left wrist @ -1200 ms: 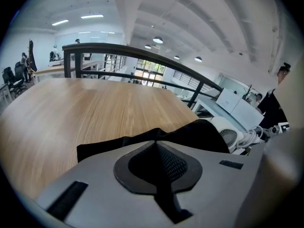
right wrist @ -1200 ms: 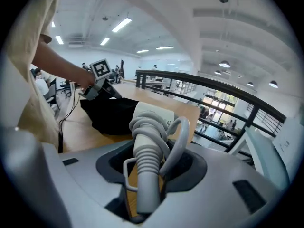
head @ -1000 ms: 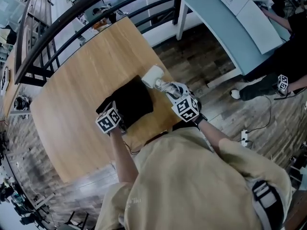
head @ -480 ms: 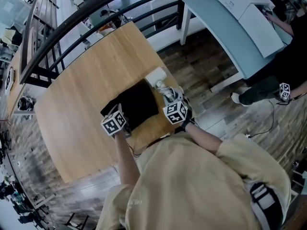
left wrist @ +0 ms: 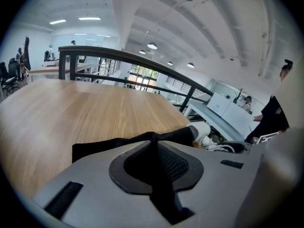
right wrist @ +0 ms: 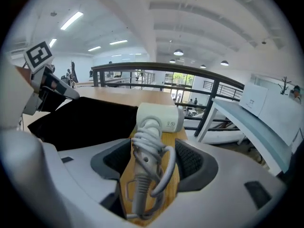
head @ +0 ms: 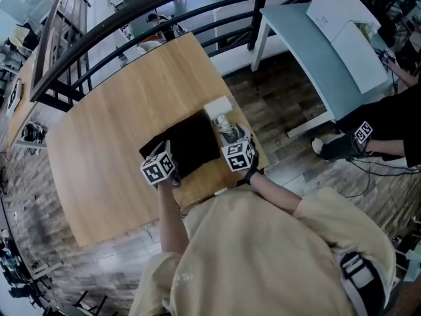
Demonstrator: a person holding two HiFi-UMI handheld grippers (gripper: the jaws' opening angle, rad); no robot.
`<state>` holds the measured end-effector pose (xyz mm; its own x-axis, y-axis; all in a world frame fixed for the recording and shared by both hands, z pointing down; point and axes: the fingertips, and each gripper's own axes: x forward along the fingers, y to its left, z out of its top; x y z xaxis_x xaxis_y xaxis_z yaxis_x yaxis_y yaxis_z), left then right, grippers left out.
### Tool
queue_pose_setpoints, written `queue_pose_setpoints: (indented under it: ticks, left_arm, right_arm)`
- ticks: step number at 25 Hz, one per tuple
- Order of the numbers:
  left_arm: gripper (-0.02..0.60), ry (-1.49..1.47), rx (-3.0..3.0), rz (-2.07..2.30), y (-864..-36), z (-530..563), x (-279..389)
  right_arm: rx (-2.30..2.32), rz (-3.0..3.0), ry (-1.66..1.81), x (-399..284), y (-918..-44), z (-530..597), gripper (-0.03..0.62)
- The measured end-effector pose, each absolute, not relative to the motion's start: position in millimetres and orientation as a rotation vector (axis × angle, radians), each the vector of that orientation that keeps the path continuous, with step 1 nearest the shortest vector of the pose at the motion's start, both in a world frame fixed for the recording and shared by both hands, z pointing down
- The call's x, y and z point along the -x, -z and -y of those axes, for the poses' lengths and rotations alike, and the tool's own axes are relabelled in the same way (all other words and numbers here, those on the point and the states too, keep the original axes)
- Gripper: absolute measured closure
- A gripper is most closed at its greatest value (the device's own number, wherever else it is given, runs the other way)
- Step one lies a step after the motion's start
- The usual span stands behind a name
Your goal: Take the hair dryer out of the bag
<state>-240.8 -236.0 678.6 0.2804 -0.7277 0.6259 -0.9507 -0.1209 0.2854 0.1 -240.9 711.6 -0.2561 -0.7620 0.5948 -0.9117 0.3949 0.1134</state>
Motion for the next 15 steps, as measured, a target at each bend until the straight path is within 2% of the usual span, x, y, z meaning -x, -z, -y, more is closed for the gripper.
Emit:
queue_pose_setpoints:
  ticks: [4, 9, 12, 15]
  left_arm:
    - [0.476, -0.41, -1.955, 1.522, -655.1, 232.8, 250.6]
    - [0.472, -0.336, -2.084, 1.604, -592.1, 244.5, 251.7]
    - [0.48, -0.283, -2.192, 1.65, -546.4, 254.8, 242.7]
    - [0.508, -0.229, -2.299, 1.69, -499.7, 259.9, 231.4]
  right_arm:
    - [-1.468, 2.157, -0.244, 8.6, -664.4, 243.5, 0.347]
    - [-1.508, 2.346, -0.15, 38.5, -582.3, 261.3, 0.353]
    - [-1.499, 2.467, -0.028, 62.1, -525.4, 269.9, 0.478]
    - [-1.503, 2.561, 0.044, 79.1, -476.6, 272.2, 0.537]
